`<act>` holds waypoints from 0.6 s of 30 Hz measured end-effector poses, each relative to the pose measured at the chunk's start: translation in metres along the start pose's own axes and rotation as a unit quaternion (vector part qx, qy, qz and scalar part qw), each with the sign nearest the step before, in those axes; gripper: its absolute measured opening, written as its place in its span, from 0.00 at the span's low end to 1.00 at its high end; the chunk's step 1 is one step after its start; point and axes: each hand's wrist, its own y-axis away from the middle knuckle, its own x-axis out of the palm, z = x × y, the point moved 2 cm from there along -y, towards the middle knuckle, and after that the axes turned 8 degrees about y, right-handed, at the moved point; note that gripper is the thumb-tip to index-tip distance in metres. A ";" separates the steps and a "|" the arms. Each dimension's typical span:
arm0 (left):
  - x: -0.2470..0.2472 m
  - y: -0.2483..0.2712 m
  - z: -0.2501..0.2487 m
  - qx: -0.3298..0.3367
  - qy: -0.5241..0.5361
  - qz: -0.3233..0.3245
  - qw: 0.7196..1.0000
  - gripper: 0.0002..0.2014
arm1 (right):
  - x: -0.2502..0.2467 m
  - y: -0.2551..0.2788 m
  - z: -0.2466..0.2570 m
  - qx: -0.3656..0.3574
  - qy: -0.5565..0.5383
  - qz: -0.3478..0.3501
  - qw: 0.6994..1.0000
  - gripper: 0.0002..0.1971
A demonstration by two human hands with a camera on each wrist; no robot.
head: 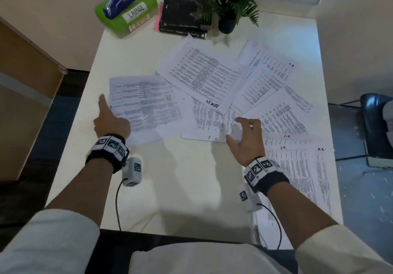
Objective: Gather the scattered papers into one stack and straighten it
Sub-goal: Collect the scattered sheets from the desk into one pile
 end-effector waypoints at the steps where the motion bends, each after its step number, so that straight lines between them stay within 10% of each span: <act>1: -0.004 -0.006 0.000 0.015 -0.028 0.005 0.999 0.28 | 0.001 0.000 0.004 0.000 -0.005 0.003 1.000 0.29; 5: -0.008 -0.015 -0.012 0.105 -0.087 0.009 0.991 0.09 | 0.007 0.004 0.021 -0.030 -0.041 0.038 0.998 0.36; 11: 0.013 0.003 -0.056 0.281 -0.113 0.066 0.951 0.09 | 0.013 0.006 0.044 -0.057 -0.055 0.103 0.991 0.53; 18: 0.053 0.053 -0.095 0.378 -0.010 0.164 0.911 0.08 | -0.015 0.013 0.038 -0.008 -0.098 0.062 0.993 0.11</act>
